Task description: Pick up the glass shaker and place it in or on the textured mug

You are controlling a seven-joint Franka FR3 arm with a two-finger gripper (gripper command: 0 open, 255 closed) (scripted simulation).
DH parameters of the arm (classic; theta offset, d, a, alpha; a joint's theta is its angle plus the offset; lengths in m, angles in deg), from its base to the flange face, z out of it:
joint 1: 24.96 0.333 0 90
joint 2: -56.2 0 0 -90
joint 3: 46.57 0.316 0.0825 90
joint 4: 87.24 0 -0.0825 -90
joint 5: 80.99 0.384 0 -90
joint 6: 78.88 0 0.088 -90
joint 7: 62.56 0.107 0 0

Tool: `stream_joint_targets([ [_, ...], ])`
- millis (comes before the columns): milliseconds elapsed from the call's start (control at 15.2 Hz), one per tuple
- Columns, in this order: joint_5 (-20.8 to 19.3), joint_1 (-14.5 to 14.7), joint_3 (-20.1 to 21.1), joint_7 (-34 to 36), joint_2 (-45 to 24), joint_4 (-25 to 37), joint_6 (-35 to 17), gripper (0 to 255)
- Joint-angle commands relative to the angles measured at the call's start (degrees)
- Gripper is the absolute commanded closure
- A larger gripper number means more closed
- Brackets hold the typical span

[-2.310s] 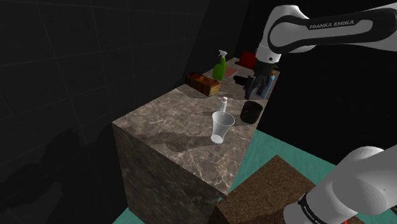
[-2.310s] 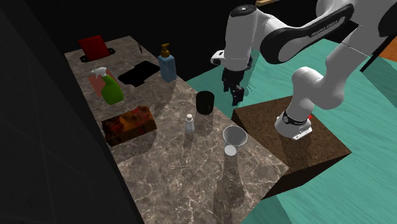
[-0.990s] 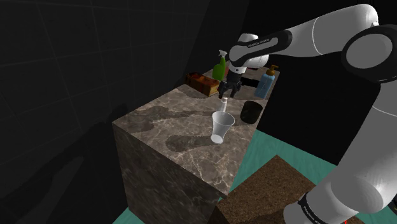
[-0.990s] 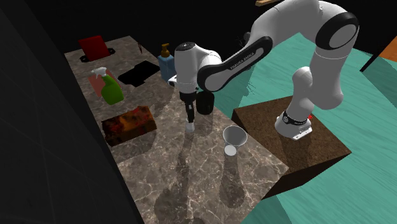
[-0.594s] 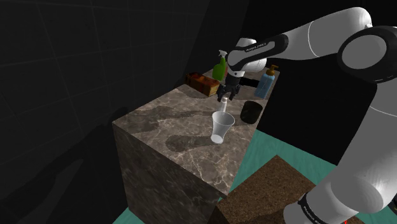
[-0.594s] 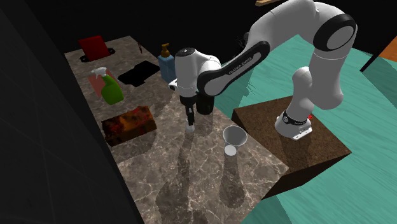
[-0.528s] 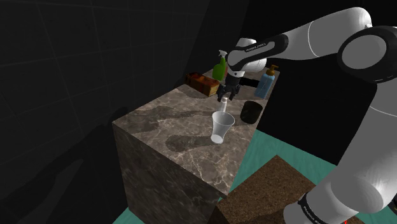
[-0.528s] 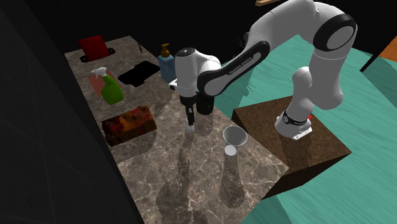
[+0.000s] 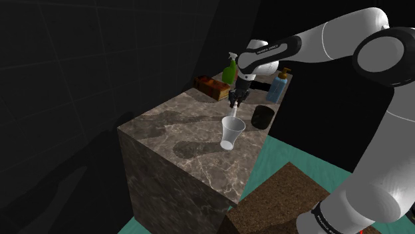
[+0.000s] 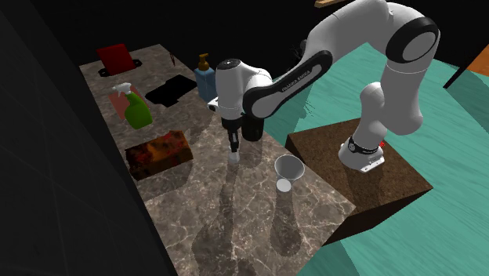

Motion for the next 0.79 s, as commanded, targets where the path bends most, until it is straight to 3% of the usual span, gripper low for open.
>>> stream_joint_targets([
  [0, 0.0, 0.01, 0.01, 0.0, -0.02, -0.04, 0.01, 255],
  [330, 0.0, 0.0, 0.01, 0.0, -0.03, -0.02, 0.02, 255],
  [726, -0.5, 0.05, -0.13, 0.55, 1.93, 2.13, 4.09, 255],
])
